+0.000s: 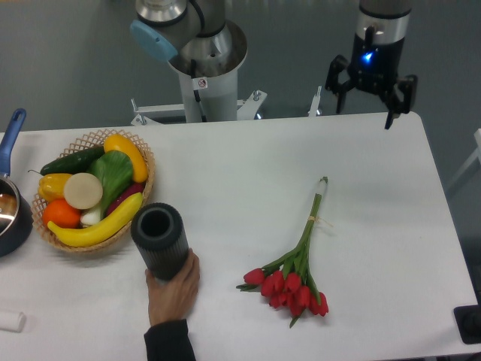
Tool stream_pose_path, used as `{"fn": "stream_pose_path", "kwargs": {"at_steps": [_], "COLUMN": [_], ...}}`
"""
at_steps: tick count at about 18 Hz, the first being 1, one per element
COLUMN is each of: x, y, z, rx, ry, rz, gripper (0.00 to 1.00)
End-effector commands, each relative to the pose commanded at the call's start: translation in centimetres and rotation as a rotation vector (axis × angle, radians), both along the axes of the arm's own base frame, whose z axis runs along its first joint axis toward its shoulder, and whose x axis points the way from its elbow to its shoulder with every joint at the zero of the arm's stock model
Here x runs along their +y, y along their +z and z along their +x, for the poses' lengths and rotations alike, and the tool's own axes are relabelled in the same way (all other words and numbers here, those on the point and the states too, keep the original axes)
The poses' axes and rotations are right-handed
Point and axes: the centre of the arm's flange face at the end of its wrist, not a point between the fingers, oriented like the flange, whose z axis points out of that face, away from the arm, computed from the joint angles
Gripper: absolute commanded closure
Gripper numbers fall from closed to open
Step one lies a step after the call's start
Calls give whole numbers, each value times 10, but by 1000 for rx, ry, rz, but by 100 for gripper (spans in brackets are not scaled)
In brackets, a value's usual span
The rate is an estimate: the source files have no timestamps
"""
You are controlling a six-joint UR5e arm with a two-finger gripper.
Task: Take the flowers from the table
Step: 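Move the open gripper down over the red tulip stems, then lower the gripper onto the tulip stems and close it around them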
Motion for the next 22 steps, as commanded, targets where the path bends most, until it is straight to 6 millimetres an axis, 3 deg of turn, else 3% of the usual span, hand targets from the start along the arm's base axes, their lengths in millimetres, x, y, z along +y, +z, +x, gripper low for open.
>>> {"fn": "stream_pose_path", "kwargs": {"at_steps": [5,6,11,16,22], "x": [34,45,63,89,103], "y": [-34,-48,-86,-123,-155], "z": [2,6,1,-2,-18], "rx": [-73,-98,-174,-140,-144], "ry": [-7,-29,57,46,47], "rz": [-15,-25,-52,-37,-35], "gripper": [0,0,0,0,0]}}
